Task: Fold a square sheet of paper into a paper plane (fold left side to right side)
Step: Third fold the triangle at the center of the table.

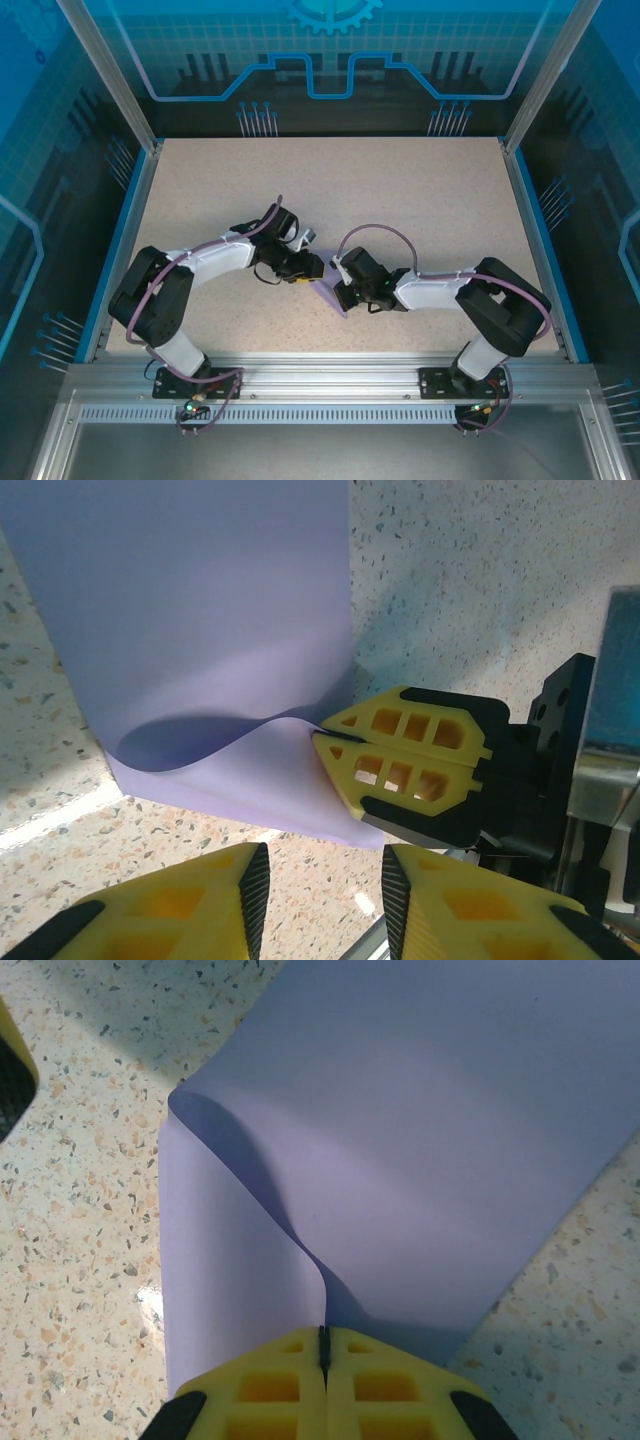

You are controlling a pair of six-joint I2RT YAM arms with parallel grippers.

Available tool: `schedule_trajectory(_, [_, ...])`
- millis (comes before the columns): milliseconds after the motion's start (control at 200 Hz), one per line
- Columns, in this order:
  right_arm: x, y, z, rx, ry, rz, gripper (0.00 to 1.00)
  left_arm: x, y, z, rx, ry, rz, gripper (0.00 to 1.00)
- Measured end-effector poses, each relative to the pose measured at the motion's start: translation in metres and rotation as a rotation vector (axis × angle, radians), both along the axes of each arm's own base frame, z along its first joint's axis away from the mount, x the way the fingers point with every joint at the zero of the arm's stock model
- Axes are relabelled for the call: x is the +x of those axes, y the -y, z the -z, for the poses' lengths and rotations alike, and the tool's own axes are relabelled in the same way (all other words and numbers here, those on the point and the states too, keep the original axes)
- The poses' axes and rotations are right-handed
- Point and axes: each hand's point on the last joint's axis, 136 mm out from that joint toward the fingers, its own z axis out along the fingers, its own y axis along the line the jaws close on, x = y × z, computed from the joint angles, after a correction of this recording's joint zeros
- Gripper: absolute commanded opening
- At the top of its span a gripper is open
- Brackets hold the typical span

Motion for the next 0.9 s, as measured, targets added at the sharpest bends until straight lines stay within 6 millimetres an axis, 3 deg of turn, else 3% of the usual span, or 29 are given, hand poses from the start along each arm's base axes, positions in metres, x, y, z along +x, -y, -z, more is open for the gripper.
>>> schedule_trajectory(275, [0.000,0.000,0.000,0.008,0.005,-0.001,0.00,-0.009,0.010,0.017,0.025,-0.044,0.037,0.27])
schedule_trajectory(505, [0.000,0.000,0.000,0.008,0.005,-0.001,0.00,-0.010,0.013,0.032,0.047,-0.081,0.045,0.25])
schedule_trajectory(900, [0.000,0.000,0.000,0.007,0.004,-0.001,0.00,-0.008,0.014,0.040,0.049,-0.085,0.046,0.23])
